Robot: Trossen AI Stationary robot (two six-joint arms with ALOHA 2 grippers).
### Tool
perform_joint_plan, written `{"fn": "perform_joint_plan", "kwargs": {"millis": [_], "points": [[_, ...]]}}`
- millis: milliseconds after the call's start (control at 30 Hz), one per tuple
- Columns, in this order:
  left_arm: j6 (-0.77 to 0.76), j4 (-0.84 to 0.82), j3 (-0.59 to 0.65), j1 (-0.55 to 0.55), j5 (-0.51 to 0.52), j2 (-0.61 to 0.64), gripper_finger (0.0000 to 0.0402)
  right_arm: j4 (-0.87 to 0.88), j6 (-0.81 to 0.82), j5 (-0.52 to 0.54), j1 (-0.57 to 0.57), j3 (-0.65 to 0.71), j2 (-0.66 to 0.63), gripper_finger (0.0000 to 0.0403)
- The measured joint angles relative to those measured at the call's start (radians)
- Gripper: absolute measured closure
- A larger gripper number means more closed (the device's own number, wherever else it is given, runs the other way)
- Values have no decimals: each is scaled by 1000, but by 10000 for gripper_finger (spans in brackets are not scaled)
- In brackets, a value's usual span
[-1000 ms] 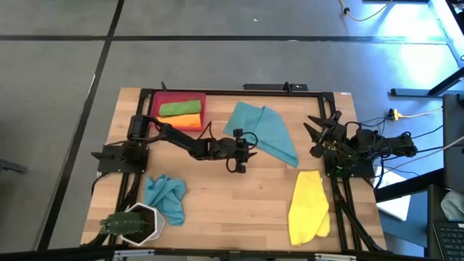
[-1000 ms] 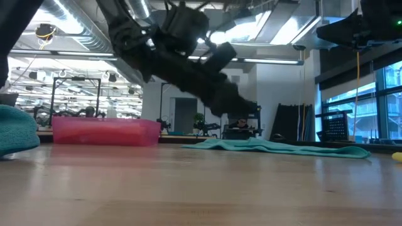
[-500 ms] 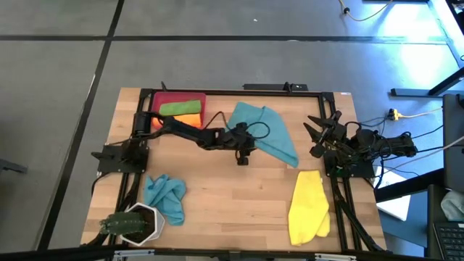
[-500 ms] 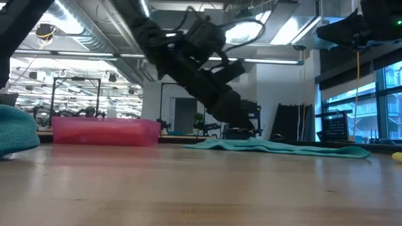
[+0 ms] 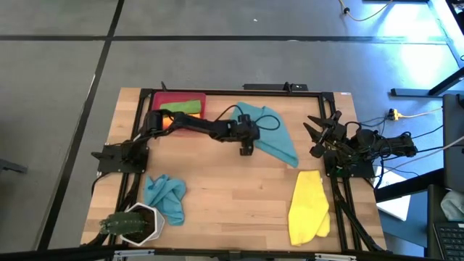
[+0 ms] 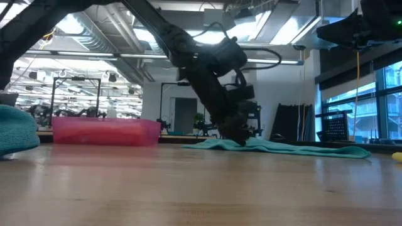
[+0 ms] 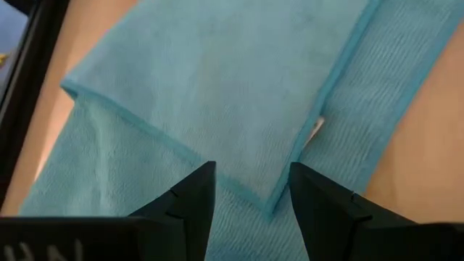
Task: Roll microfiber towels into tight, uniform cylinder then place into a basket
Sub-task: Fold the right blue microfiber towel
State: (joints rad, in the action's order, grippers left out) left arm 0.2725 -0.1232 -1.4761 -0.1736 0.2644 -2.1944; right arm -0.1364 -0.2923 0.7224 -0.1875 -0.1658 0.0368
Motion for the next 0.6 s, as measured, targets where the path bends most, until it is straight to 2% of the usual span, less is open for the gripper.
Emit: {"fn": "perform_joint_plan", "kwargs": {"millis": [267, 600], "points": [[24, -89, -2, -9, -52, 2, 238, 0, 0, 0, 0, 0, 0, 250], [47, -12, 0, -5, -22, -4, 239, 0, 0, 0, 0, 0, 0, 250]]}}
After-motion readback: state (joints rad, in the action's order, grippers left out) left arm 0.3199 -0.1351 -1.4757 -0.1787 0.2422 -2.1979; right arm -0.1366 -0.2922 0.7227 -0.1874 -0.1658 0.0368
